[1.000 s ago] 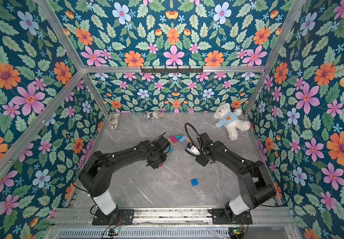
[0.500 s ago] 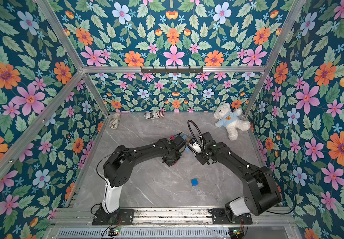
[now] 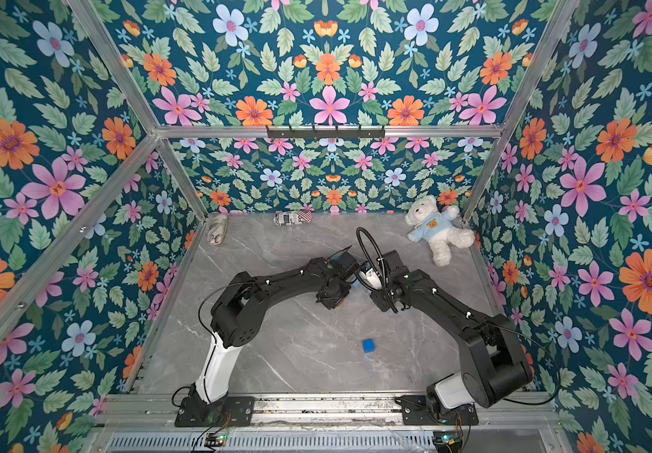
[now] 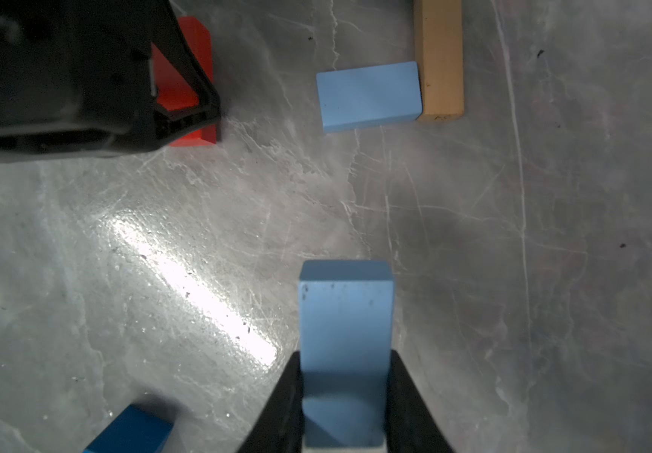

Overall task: Assemble a heart with building blocks
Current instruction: Assemble the building block at the center of the board.

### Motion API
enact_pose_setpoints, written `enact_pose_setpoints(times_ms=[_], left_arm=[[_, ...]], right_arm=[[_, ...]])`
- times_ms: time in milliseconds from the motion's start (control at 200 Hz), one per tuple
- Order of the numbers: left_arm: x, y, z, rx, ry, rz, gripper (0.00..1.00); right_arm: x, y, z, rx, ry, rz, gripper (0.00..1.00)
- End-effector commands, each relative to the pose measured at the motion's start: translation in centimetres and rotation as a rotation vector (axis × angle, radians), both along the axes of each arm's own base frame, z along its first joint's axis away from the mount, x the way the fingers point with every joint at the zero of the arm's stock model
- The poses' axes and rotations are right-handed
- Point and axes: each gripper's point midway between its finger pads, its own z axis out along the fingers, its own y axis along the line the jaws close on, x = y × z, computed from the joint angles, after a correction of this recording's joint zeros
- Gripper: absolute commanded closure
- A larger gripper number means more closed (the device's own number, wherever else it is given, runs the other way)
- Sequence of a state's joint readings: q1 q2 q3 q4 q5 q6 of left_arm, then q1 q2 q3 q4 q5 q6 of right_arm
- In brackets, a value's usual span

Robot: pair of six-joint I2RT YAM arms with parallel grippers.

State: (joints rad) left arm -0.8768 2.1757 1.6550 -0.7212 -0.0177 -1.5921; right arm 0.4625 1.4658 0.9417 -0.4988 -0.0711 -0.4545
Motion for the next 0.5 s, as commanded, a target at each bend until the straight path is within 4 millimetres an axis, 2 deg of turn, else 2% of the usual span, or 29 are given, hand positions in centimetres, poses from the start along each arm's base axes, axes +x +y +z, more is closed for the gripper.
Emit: enact_pose_setpoints(times_ms=[0, 495], left_arm=[[-0.1, 1.1, -0.8, 0.048, 0.016, 0.015, 0.75], [1.4, 1.7, -1.0, 0.07, 0.011, 0.021, 0.75]], right_arm=[[0.0, 0.5, 0.1, 0.02, 0.007, 0.009, 1.0], [-0.6, 0.8, -0.6, 0.032, 0.059, 0.018, 1.0]])
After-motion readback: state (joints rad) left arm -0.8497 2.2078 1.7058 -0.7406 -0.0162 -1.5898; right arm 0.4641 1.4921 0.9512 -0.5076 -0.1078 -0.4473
